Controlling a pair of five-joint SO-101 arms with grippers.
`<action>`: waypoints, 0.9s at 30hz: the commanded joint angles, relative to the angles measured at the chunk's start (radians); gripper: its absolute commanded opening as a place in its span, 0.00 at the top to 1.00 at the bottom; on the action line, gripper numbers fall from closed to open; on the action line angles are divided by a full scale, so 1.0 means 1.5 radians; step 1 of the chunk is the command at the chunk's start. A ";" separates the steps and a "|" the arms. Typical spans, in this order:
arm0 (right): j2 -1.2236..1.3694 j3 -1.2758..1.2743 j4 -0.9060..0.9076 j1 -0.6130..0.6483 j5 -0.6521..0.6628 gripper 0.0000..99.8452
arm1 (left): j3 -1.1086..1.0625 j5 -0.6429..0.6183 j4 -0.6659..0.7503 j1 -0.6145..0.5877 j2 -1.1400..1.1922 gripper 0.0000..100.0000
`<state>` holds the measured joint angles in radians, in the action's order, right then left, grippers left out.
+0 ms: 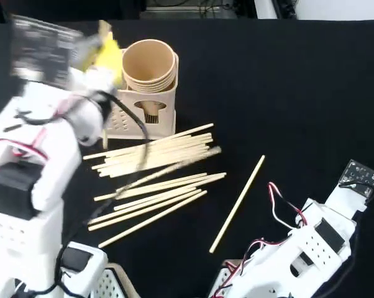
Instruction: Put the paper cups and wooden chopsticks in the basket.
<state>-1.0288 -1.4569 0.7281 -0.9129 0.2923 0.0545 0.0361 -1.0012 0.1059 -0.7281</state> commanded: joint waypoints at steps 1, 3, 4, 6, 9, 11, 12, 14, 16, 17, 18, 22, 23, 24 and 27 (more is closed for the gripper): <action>-0.012 0.022 -0.002 0.006 -0.002 0.98 | 0.004 -0.100 0.179 -0.112 0.002 0.97; -0.012 0.022 -0.002 0.006 -0.002 0.98 | -0.025 -0.149 0.291 -0.158 0.011 0.97; -0.012 0.022 -0.002 0.006 -0.002 0.98 | -0.039 -0.168 0.340 -0.173 0.017 0.97; -0.012 0.022 -0.002 0.006 -0.002 0.98 | -0.058 -0.191 0.412 -0.193 0.028 0.97; -0.012 0.022 -0.002 0.006 -0.002 0.98 | -0.068 -0.198 0.471 -0.198 0.043 0.97; -0.012 0.022 -0.002 0.006 -0.002 0.98 | -0.068 -0.198 0.480 -0.198 0.058 0.97; -0.012 0.022 -0.002 0.006 -0.002 0.98 | -0.068 -0.198 0.481 -0.198 0.071 0.97; -0.012 0.022 -0.002 0.006 -0.002 0.98 | -0.066 -0.198 0.481 -0.196 0.099 0.97; -0.012 0.022 -0.002 0.006 -0.002 0.98 | -0.067 -0.198 0.481 -0.195 0.135 0.97; -0.012 0.022 -0.002 0.006 -0.002 0.98 | -0.068 -0.198 0.481 -0.195 0.157 0.97; -0.012 0.022 -0.002 0.006 -0.002 0.98 | -0.069 -0.198 0.481 -0.195 0.178 0.97; -0.012 0.022 -0.002 0.006 -0.002 0.98 | -0.100 -0.198 0.480 -0.193 0.244 0.97; -0.012 0.022 -0.002 0.006 -0.002 0.98 | -0.106 -0.198 0.480 -0.193 0.248 0.97; -0.012 0.022 -0.002 0.006 -0.002 0.98 | -0.110 -0.198 0.479 -0.192 0.248 0.97; -0.012 0.022 -0.002 0.006 -0.002 0.98 | -0.126 -0.198 0.480 -0.182 0.248 0.97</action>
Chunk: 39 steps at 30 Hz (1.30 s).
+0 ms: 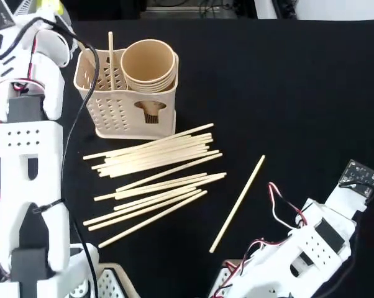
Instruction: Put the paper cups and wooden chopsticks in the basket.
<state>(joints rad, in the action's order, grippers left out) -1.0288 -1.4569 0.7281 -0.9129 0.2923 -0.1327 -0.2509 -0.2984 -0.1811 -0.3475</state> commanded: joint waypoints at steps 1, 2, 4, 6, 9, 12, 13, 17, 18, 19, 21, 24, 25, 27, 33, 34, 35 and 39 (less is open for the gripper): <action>-0.012 0.022 -0.002 0.006 -0.002 0.98 | -0.006 -0.007 0.011 0.014 -0.006 0.97; -0.012 0.022 -0.002 0.006 -0.002 0.98 | -0.010 -0.006 0.011 0.019 -0.006 0.97; -0.012 0.022 -0.002 0.006 -0.002 0.98 | -0.016 -0.006 0.006 0.025 -0.005 0.97; -0.012 0.022 -0.002 0.006 -0.002 0.98 | -0.049 0.014 0.006 0.044 -0.006 0.96; -0.012 0.022 -0.002 0.006 -0.002 0.98 | -0.097 0.115 -0.004 0.082 -0.007 0.90; -0.012 0.022 -0.002 0.006 -0.002 0.98 | -0.085 0.164 -0.081 0.106 -0.007 0.85; -0.012 0.022 -0.002 0.006 -0.002 0.98 | -0.071 0.173 -0.115 0.109 -0.007 0.84; -0.012 0.022 -0.002 0.006 -0.002 0.98 | 0.040 0.219 -0.272 0.113 -0.004 0.80; -0.012 0.022 -0.002 0.006 -0.002 0.98 | 0.075 0.232 -0.322 0.114 -0.003 0.80; -0.012 0.022 -0.002 0.006 -0.002 0.98 | 0.114 0.245 -0.373 0.115 -0.003 0.79; -0.012 0.022 -0.003 0.006 -0.002 0.98 | 0.196 0.279 -0.482 0.128 -0.005 0.79; -0.012 0.023 -0.005 -0.002 -0.002 0.98 | 0.328 0.349 -0.663 0.166 0.000 0.79; -0.012 0.023 -0.012 -0.014 -0.004 0.98 | 0.363 0.374 -0.713 0.188 0.003 0.79; -0.012 0.023 -0.017 -0.036 -0.007 0.98 | 0.401 0.419 -0.792 0.232 0.020 0.79; -0.012 0.024 -0.017 -0.045 -0.008 0.98 | 0.391 0.520 -0.976 0.377 0.092 0.82; -0.012 0.024 -0.017 -0.045 -0.008 0.98 | 0.367 0.523 -0.970 0.388 0.098 0.82; -0.012 0.024 -0.017 -0.045 -0.008 0.98 | 0.348 0.524 -0.965 0.391 0.106 0.82; -0.012 0.024 -0.016 -0.046 -0.008 0.98 | 0.254 0.535 -0.961 0.407 0.139 0.82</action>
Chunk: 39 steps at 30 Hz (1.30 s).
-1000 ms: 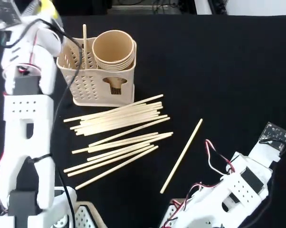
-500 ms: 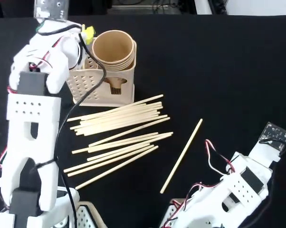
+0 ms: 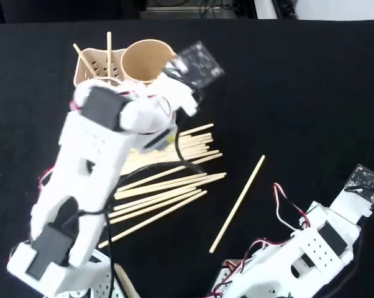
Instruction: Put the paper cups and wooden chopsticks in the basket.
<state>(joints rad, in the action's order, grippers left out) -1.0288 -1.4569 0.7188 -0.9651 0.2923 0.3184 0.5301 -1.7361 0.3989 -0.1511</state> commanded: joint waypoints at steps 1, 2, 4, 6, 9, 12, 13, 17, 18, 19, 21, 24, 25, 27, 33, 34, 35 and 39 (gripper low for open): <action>-0.012 0.024 -0.010 -0.011 -0.008 0.98 | -0.082 0.016 0.007 0.035 0.015 0.82; -0.012 0.024 -0.010 -0.011 -0.008 0.98 | -0.121 0.017 0.012 0.052 0.017 0.82; -0.012 0.024 -0.010 -0.011 -0.008 0.98 | -0.204 0.018 0.034 0.093 0.016 0.81; -0.012 0.024 -0.010 -0.011 -0.008 0.98 | -0.295 0.016 0.120 0.119 0.012 0.80; -0.012 0.024 -0.010 -0.011 -0.006 0.98 | -0.437 0.011 0.282 0.142 0.004 0.78; -0.012 0.024 -0.010 -0.011 -0.004 0.98 | -0.550 0.035 0.405 0.149 -0.010 0.78; -0.012 0.024 -0.010 -0.010 -0.004 0.98 | -0.574 0.049 0.434 0.147 -0.015 0.78; -0.012 0.023 -0.010 -0.005 -0.003 0.98 | -0.608 0.055 0.545 0.141 0.006 0.76; -0.012 0.023 -0.010 -0.005 -0.003 0.98 | -0.609 0.054 0.573 0.142 0.021 0.76; -0.012 0.022 -0.010 -0.005 -0.003 0.98 | -0.608 0.054 0.596 0.142 0.039 0.76; -0.012 0.022 -0.010 -0.005 -0.003 0.98 | -0.608 0.054 0.641 0.142 0.079 0.77; -0.012 0.022 -0.009 -0.005 -0.002 0.98 | -0.603 0.054 0.688 0.143 0.119 0.77; -0.012 0.022 -0.009 -0.005 -0.002 0.98 | -0.595 0.054 0.700 0.143 0.131 0.77; -0.012 0.022 -0.009 -0.005 -0.002 0.98 | -0.570 0.054 0.704 0.142 0.147 0.77; -0.012 0.022 -0.009 -0.004 -0.002 0.98 | -0.490 0.035 0.703 0.149 0.220 0.77; -0.012 0.022 -0.009 -0.004 -0.002 0.98 | -0.480 0.031 0.700 0.152 0.229 0.77; -0.012 0.022 -0.009 -0.004 -0.002 0.98 | -0.470 0.024 0.690 0.155 0.238 0.77; -0.012 0.022 -0.009 -0.004 -0.002 0.98 | -0.413 0.018 0.620 0.157 0.264 0.83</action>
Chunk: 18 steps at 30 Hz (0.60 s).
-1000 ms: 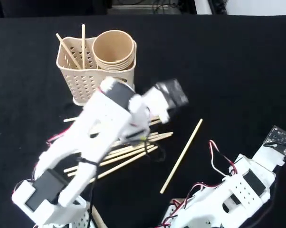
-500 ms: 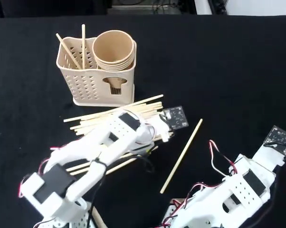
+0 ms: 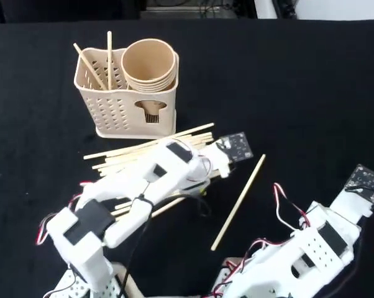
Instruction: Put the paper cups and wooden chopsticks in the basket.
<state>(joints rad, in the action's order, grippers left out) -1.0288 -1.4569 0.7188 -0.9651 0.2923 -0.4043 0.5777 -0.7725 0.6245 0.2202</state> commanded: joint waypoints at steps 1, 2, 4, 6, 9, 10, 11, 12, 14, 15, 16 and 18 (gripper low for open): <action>-0.012 0.022 -0.009 -0.004 -0.002 0.98 | 0.076 -0.013 -0.041 0.011 0.023 0.85; -0.012 0.022 -0.009 -0.004 -0.002 0.98 | 0.082 -0.013 -0.061 0.019 0.028 0.86; -0.012 0.021 -0.009 0.002 -0.002 0.98 | 0.091 -0.013 -0.102 0.035 0.034 0.89; -0.012 0.021 -0.007 0.016 -0.002 0.98 | 0.091 -0.013 -0.136 0.056 0.035 0.89; -0.012 0.020 -0.007 0.018 -0.002 0.98 | 0.091 -0.013 -0.183 0.077 0.035 0.90; -0.012 0.020 -0.007 0.018 -0.002 0.98 | 0.091 -0.014 -0.194 0.082 0.034 0.90; -0.012 0.020 -0.007 0.018 -0.002 0.98 | 0.091 -0.016 -0.207 0.084 0.034 0.90; -0.012 0.020 -0.006 0.018 -0.002 0.98 | 0.093 -0.027 -0.217 0.084 0.034 0.90; -0.012 0.020 -0.006 0.018 -0.002 0.98 | 0.110 -0.057 -0.240 0.082 0.034 0.90; -0.012 0.020 -0.006 0.019 -0.002 0.98 | 0.121 -0.070 -0.255 0.081 0.034 0.91; -0.012 0.020 -0.006 0.019 -0.002 0.98 | 0.133 -0.080 -0.267 0.079 0.034 0.94; -0.012 0.020 -0.006 0.019 -0.002 0.98 | 0.147 -0.093 -0.281 0.076 0.034 0.97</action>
<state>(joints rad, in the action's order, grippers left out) -1.0288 -1.4569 0.7188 -0.9513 0.2923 -0.2355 0.4733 -1.1546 0.7365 0.2754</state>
